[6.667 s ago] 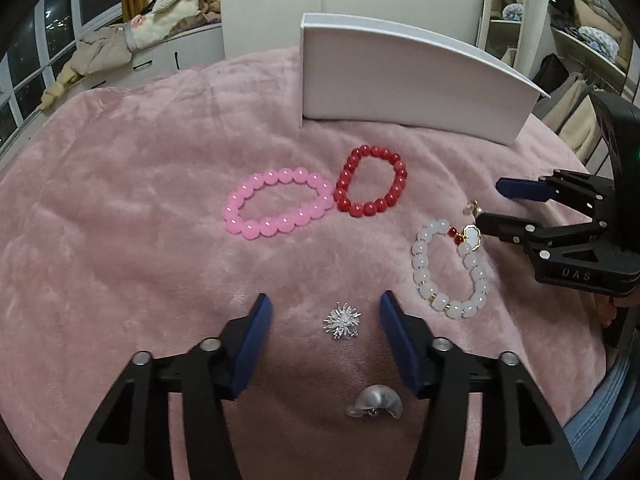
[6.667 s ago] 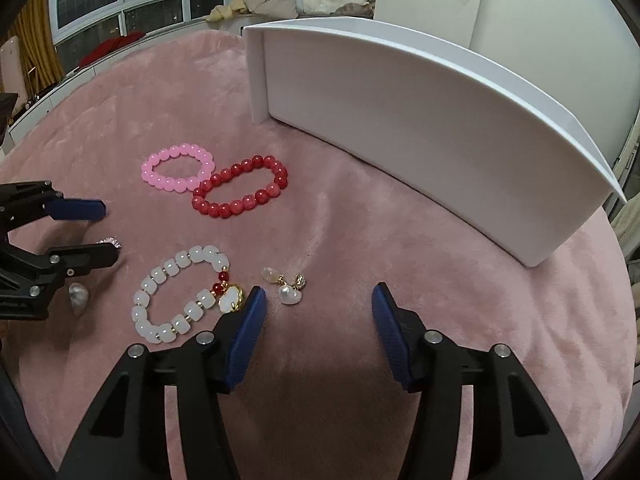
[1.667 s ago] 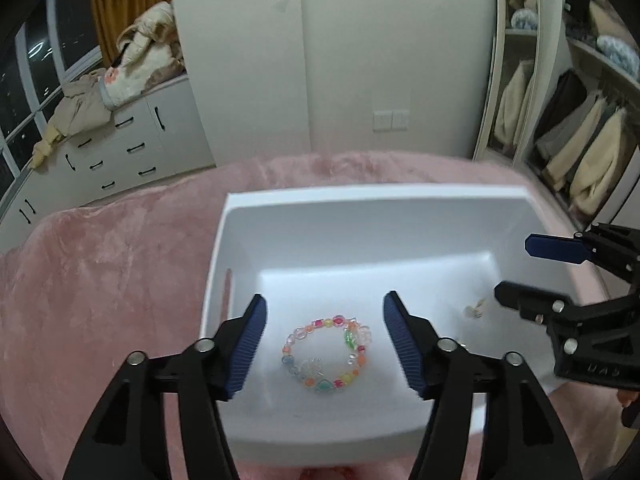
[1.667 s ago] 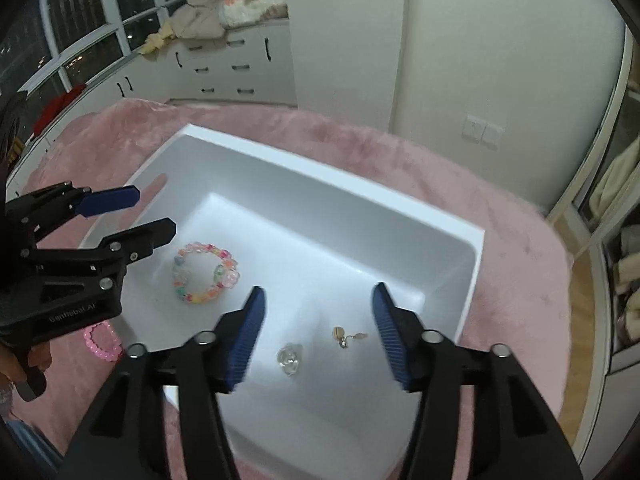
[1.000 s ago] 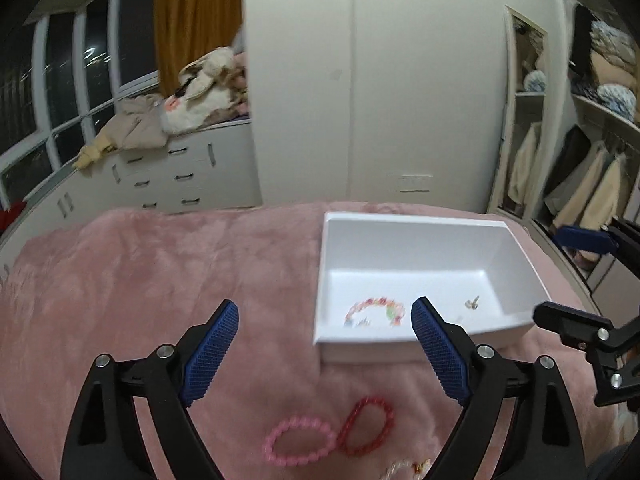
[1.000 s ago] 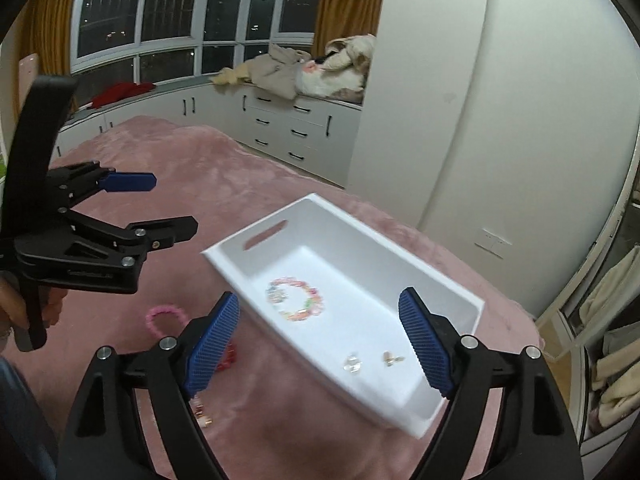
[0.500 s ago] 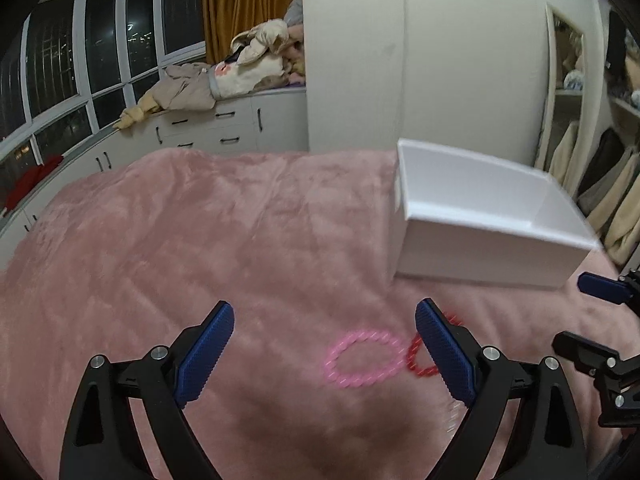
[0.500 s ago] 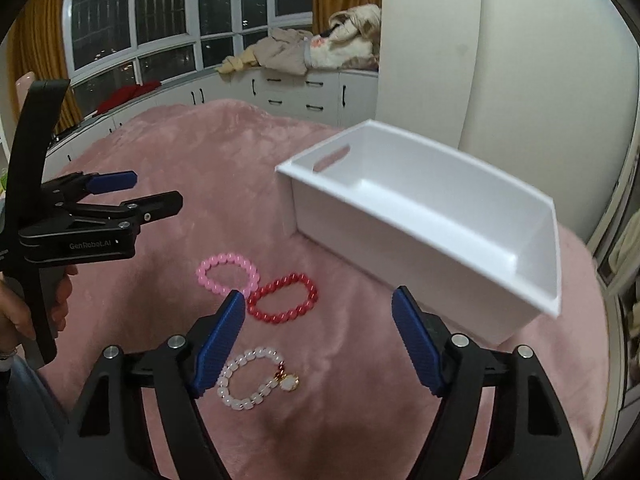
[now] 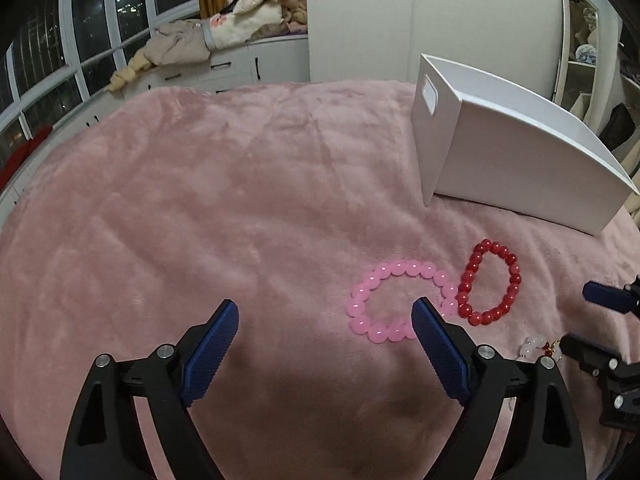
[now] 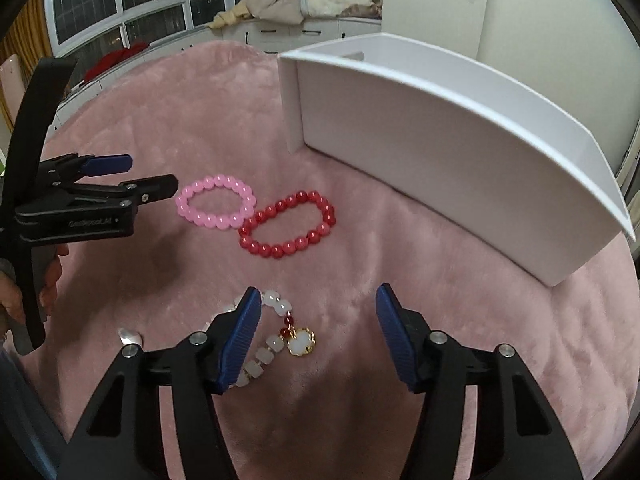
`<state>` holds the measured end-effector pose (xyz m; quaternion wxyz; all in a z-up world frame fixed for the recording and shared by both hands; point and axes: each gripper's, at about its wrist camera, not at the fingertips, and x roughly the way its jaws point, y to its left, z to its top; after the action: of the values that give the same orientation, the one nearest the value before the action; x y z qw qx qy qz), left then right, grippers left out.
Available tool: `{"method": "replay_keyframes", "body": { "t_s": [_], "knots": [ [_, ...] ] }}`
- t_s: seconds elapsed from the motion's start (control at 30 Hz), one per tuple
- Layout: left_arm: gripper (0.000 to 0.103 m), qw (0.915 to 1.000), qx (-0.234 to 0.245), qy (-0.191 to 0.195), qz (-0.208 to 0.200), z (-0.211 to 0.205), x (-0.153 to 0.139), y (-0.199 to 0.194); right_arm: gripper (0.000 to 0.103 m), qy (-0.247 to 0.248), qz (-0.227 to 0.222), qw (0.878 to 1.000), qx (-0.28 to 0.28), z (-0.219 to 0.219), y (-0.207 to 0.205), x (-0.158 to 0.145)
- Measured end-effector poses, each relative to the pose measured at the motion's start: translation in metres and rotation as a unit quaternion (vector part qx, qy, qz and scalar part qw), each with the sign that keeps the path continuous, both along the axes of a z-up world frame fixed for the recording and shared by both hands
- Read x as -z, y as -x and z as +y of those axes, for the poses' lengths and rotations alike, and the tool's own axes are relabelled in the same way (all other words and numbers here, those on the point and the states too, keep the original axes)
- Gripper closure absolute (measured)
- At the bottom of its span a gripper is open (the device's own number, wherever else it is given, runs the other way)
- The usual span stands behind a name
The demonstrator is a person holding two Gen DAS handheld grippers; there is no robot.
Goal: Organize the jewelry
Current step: 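Move both open tools back to the pink and white bead bracelets, then grasp the pink bead bracelet with the left tool while the right tool grasps the white bead bracelet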
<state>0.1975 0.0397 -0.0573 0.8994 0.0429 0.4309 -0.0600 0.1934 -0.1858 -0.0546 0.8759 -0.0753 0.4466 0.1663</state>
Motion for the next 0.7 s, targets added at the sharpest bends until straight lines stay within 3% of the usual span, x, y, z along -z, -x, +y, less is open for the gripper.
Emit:
{"method": "replay_keyframes", "body": {
  "t_s": [0.13,0.3,0.5,0.53,0.7],
  "knots": [
    [0.013,0.9996,0.020,-0.019,0.007,-0.014,0.008,-0.009,0.049,0.006,0.013,1.000,-0.006,0.002,0.000,0.009],
    [0.036,0.9988,0.032,-0.026,0.028,-0.023,0.020,-0.016,0.057,0.010,0.032,0.999,-0.016,0.007,0.000,0.022],
    [0.051,0.9989,0.023,-0.005,0.040,-0.018,0.025,-0.016,0.067,0.008,0.046,0.999,-0.021,0.010,-0.001,0.026],
    [0.055,0.9990,0.021,-0.003,0.041,-0.017,0.025,-0.016,0.072,0.005,0.048,0.999,-0.022,0.010,-0.002,0.026],
    [0.081,0.9981,0.015,0.025,0.054,-0.009,0.024,-0.018,0.085,-0.020,0.067,0.997,-0.021,0.006,-0.005,0.030]
  ]
}}
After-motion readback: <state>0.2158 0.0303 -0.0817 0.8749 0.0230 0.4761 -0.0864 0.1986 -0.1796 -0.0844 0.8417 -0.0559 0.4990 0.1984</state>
